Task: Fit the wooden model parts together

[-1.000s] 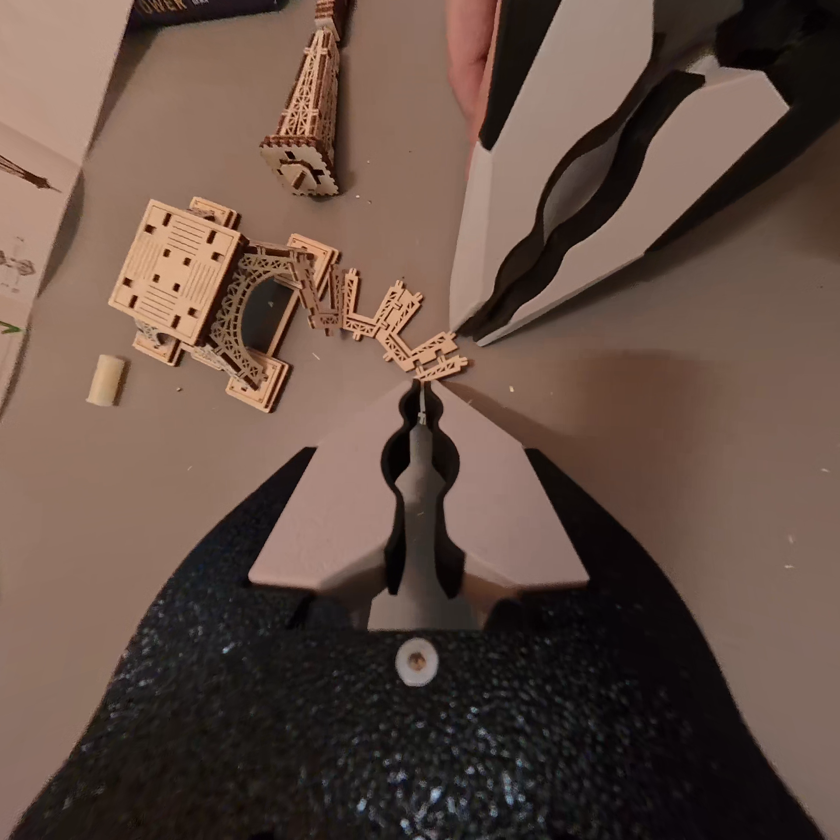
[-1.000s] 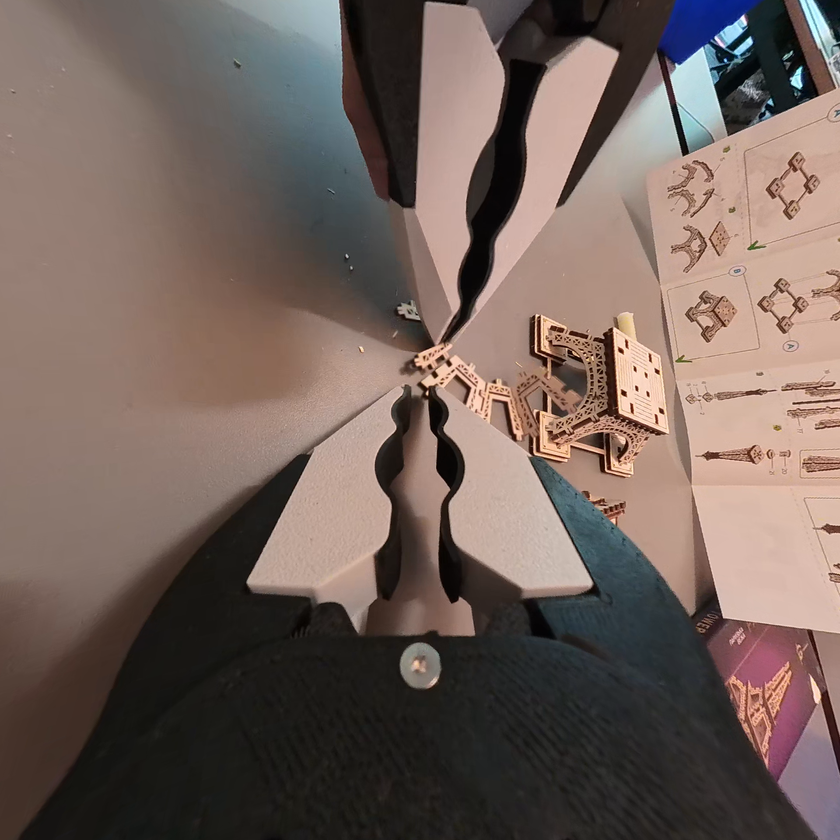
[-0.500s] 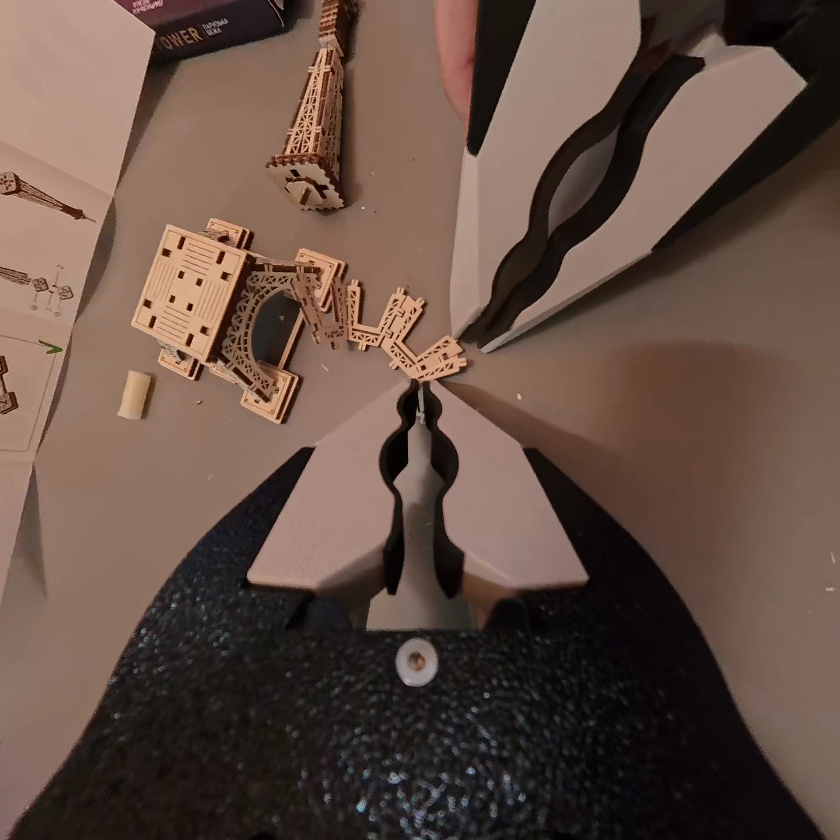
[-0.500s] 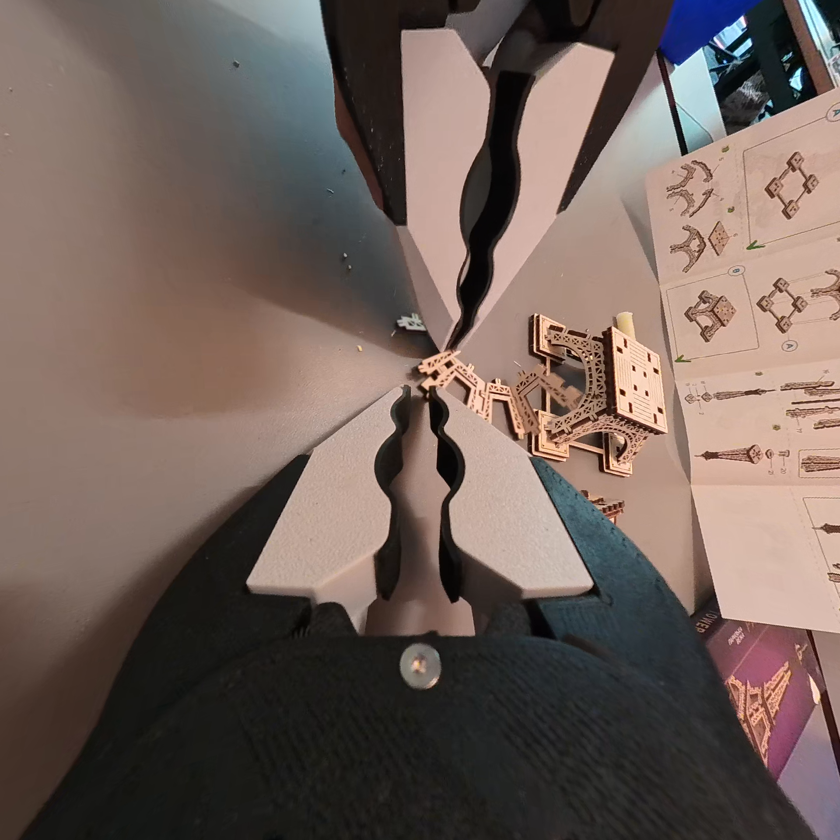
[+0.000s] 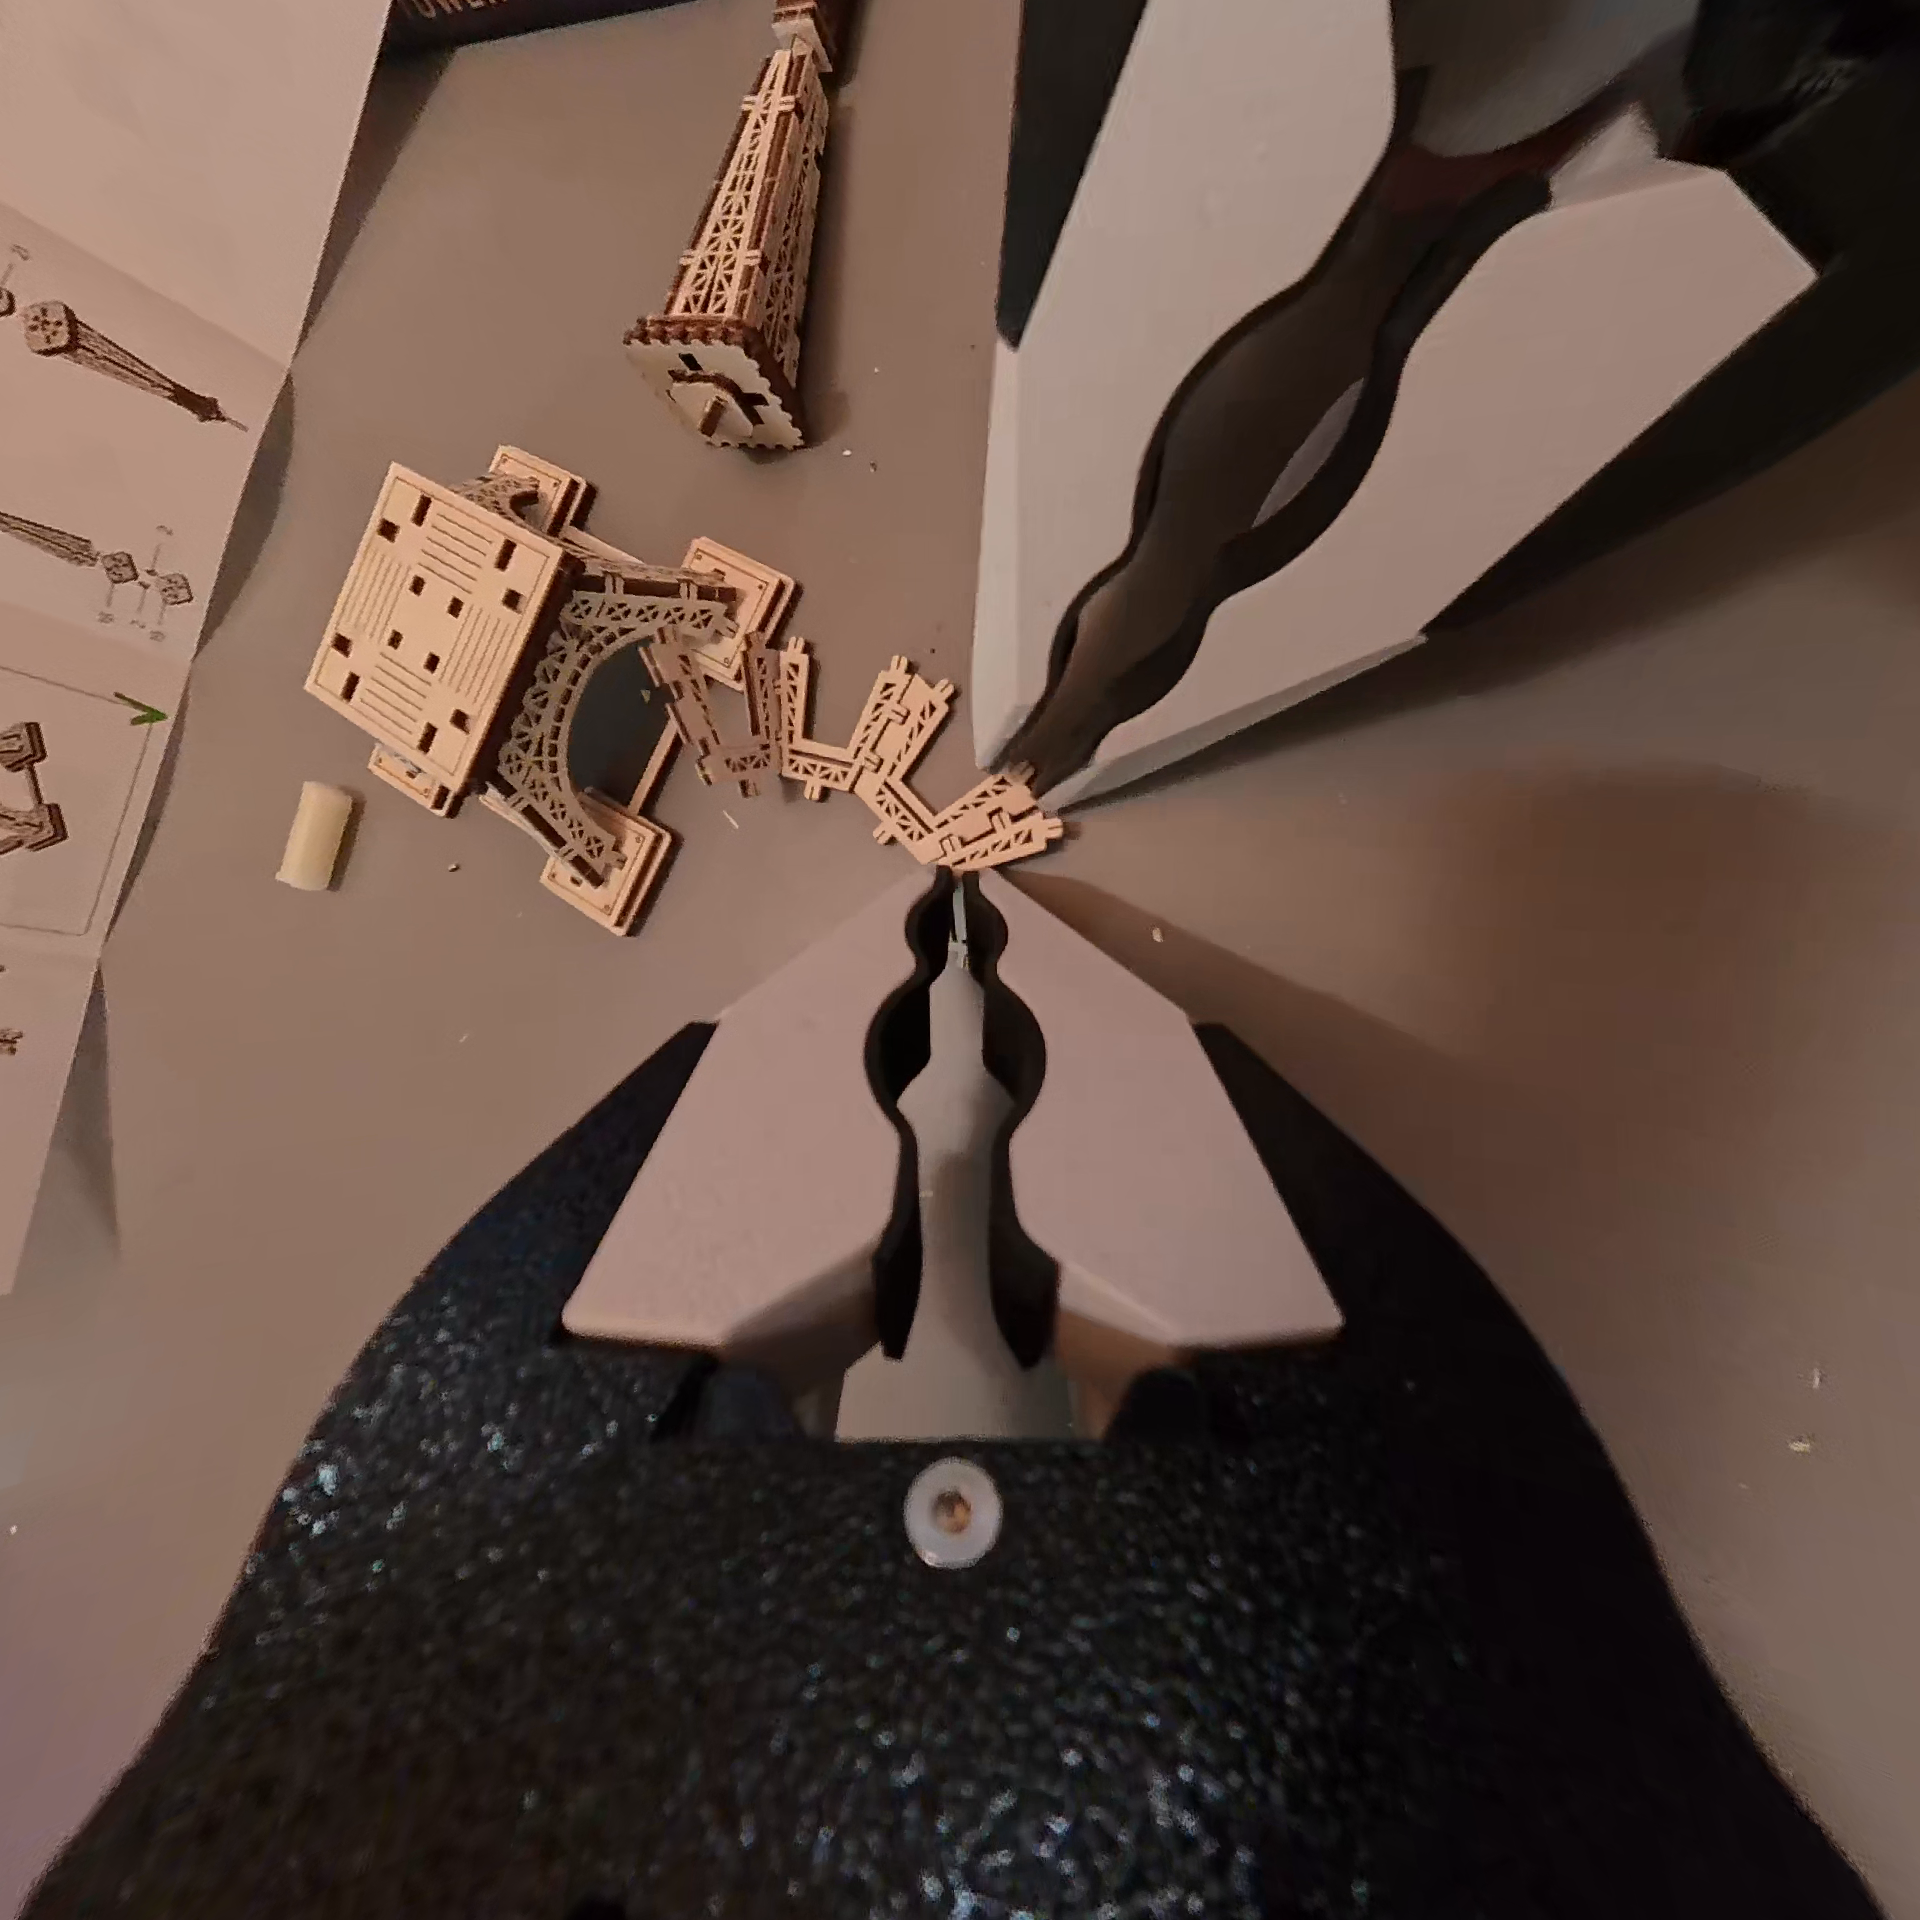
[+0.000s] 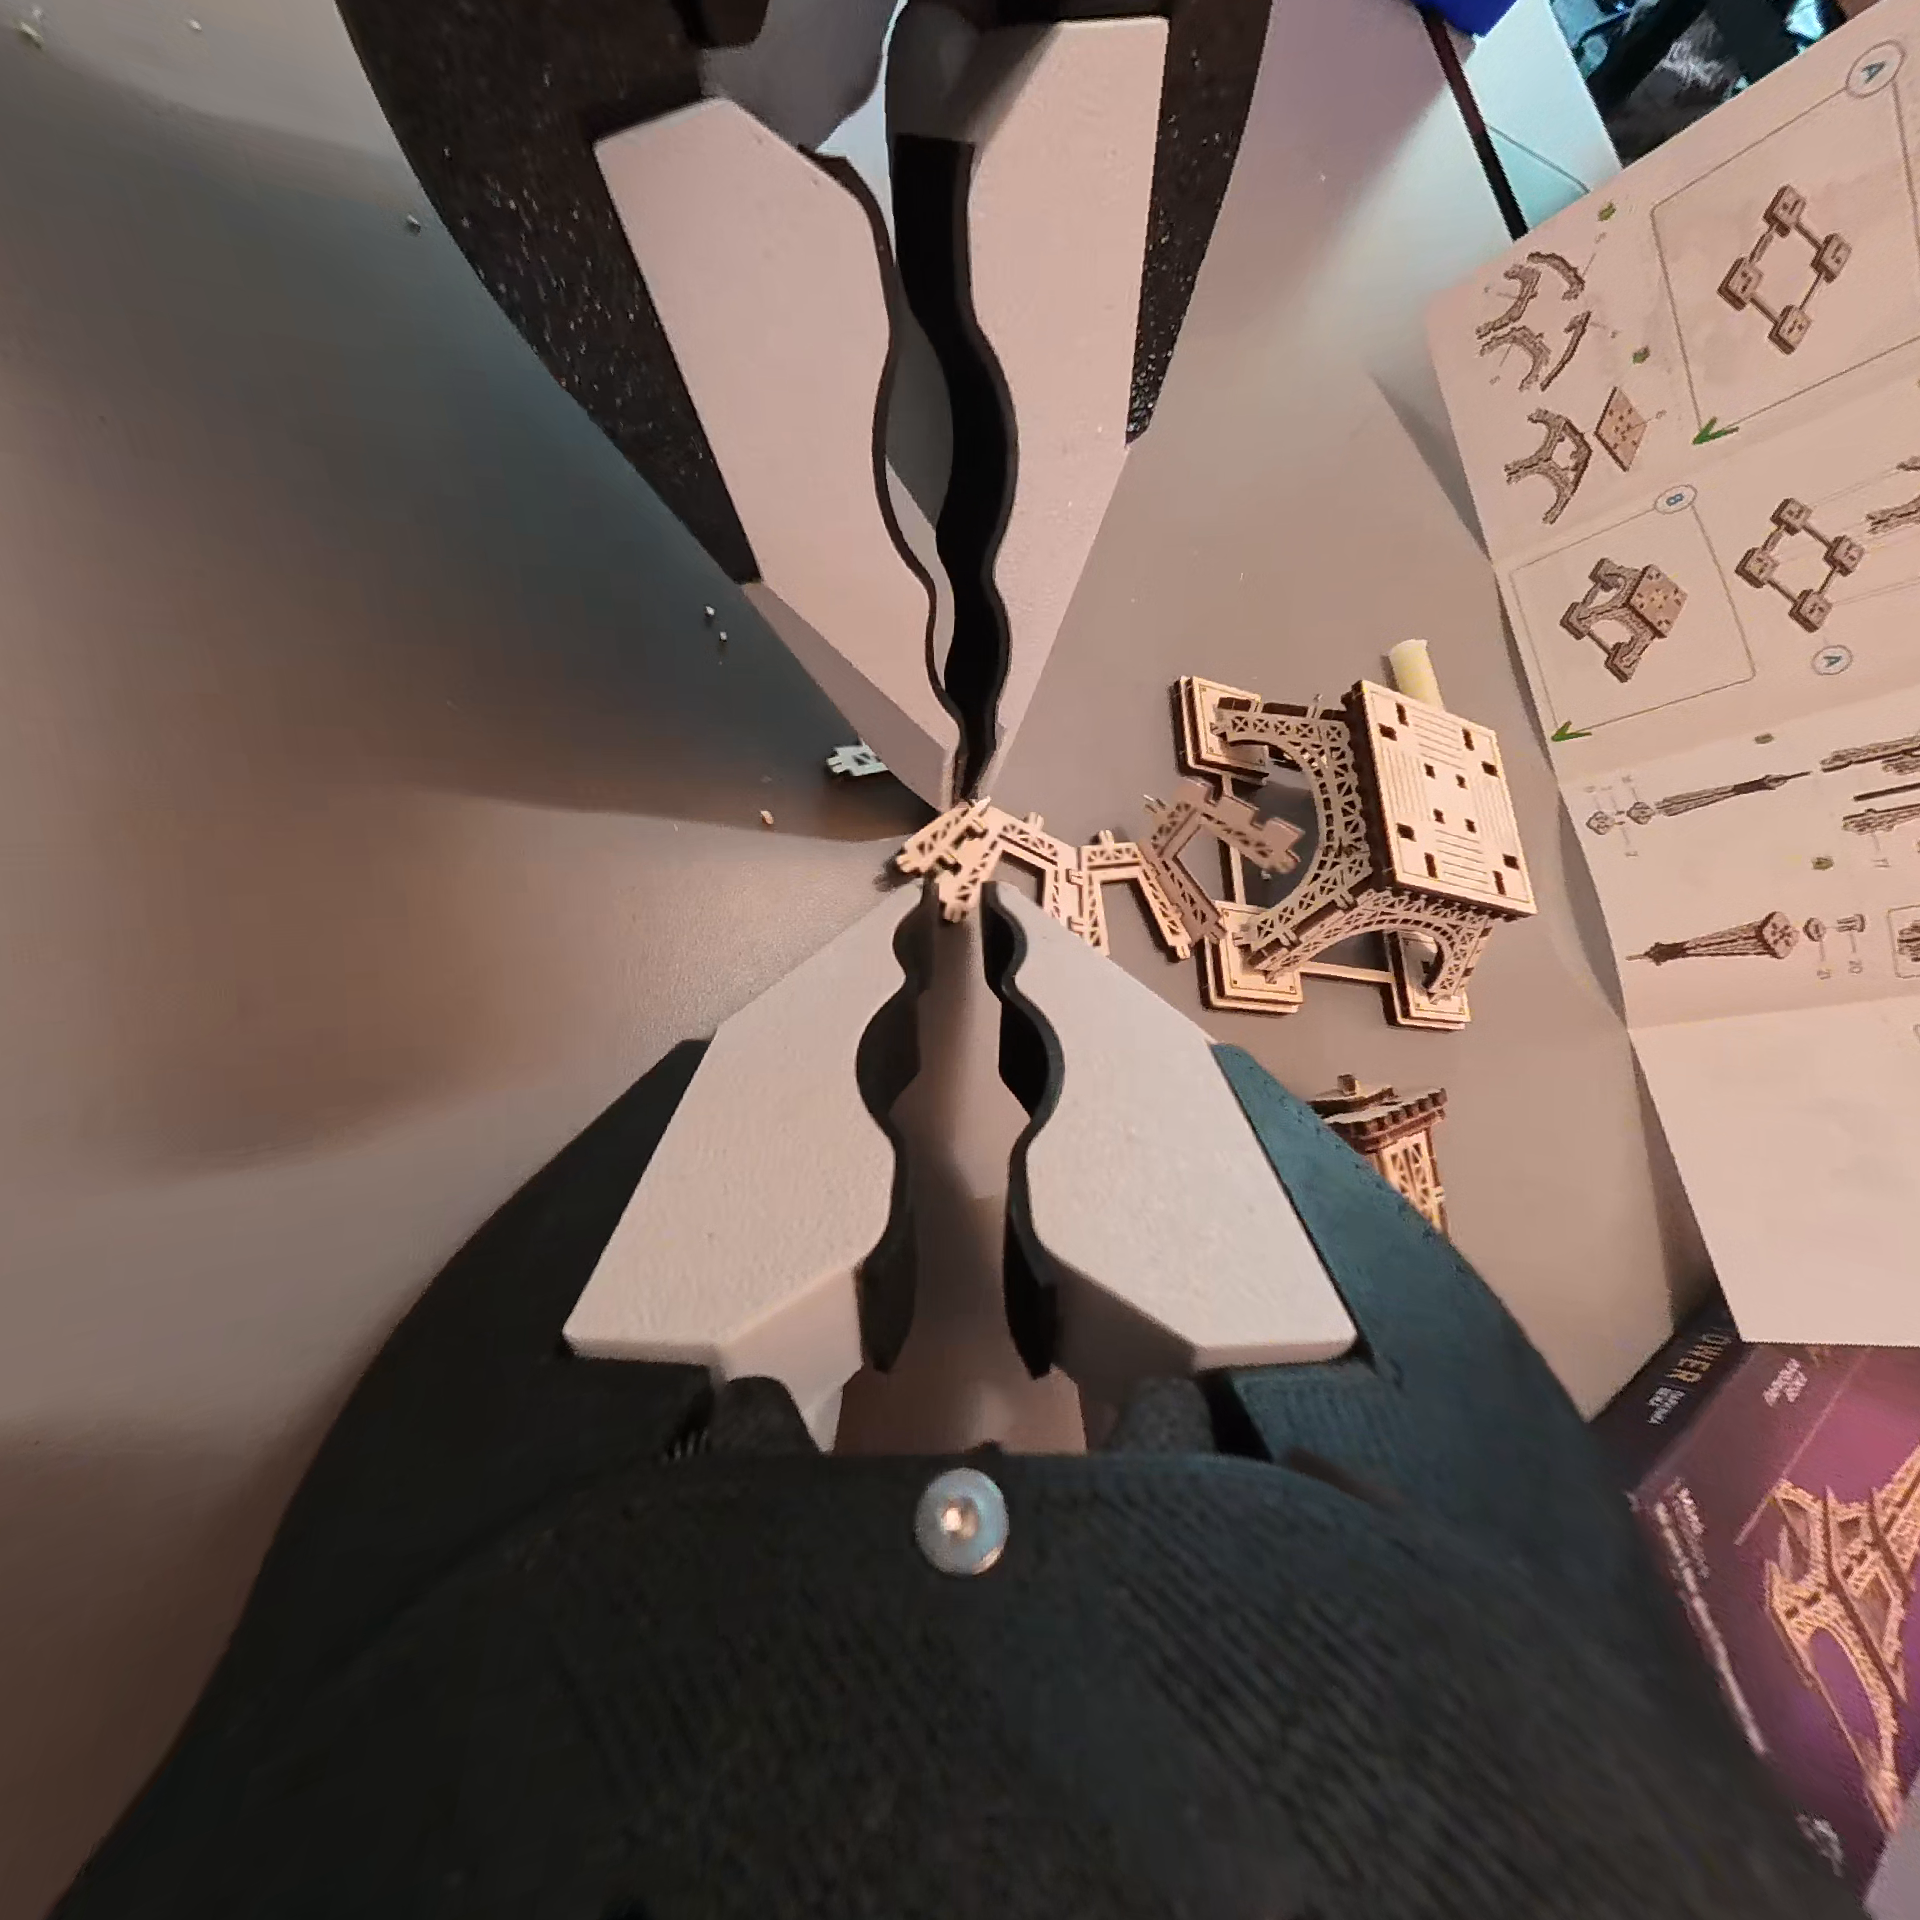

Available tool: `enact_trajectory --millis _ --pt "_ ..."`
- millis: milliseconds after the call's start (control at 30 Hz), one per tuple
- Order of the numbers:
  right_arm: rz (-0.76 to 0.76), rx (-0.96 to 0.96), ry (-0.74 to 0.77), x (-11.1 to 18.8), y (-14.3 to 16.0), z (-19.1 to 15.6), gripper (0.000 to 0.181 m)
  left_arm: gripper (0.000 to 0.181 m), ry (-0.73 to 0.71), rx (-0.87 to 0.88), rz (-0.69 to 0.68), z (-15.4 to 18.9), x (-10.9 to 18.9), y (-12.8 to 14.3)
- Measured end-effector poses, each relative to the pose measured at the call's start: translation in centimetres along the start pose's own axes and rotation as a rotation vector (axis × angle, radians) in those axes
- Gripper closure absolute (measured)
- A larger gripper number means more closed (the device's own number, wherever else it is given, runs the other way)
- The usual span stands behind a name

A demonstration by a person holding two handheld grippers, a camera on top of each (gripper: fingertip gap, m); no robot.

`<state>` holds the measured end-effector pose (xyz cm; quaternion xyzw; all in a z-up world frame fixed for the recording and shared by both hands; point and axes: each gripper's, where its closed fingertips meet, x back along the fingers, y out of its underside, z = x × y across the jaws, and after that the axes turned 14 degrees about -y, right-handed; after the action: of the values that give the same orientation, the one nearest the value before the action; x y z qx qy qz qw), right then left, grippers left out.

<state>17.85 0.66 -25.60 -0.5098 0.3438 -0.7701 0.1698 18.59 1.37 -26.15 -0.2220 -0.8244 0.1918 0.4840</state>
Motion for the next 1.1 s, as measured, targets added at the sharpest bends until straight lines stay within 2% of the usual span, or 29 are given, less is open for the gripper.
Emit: enact_trajectory --millis 233,333,500,767,833,967,1100 --pt "0.019 -0.033 -0.017 0.0 -0.1 0.0 0.176 0.181 -0.013 0.022 -0.014 -0.2 -0.1 0.1" --pt "0.032 -0.037 -0.032 0.1 -0.1 0.0 0.168 0.181 -0.020 0.038 -0.025 -0.1 -0.1 0.1" --pt "0.069 0.118 -0.100 0.3 -0.9 -1.4 0.158 0.181 -0.033 0.045 -0.040 -0.1 -0.1 0.1" --pt "0.010 0.221 -0.126 -0.5 -1.1 -2.5 0.168 0.181 0.017 0.069 -0.091 -0.1 -0.1 0.2" --pt "-0.002 0.236 -0.079 -0.6 -1.1 -1.8 0.172 0.181 0.031 0.068 -0.114 -0.1 -0.1 0.2" --pt "-0.007 0.235 -0.052 -0.8 -1.2 -1.1 0.168 0.181 0.054 0.080 -0.159 -0.1 -0.1 0.2" --pt "-0.041 0.263 -0.017 -1.1 -0.8 -0.7 0.178 0.181 0.074 0.113 -0.214 0.0 -0.1 0.2"
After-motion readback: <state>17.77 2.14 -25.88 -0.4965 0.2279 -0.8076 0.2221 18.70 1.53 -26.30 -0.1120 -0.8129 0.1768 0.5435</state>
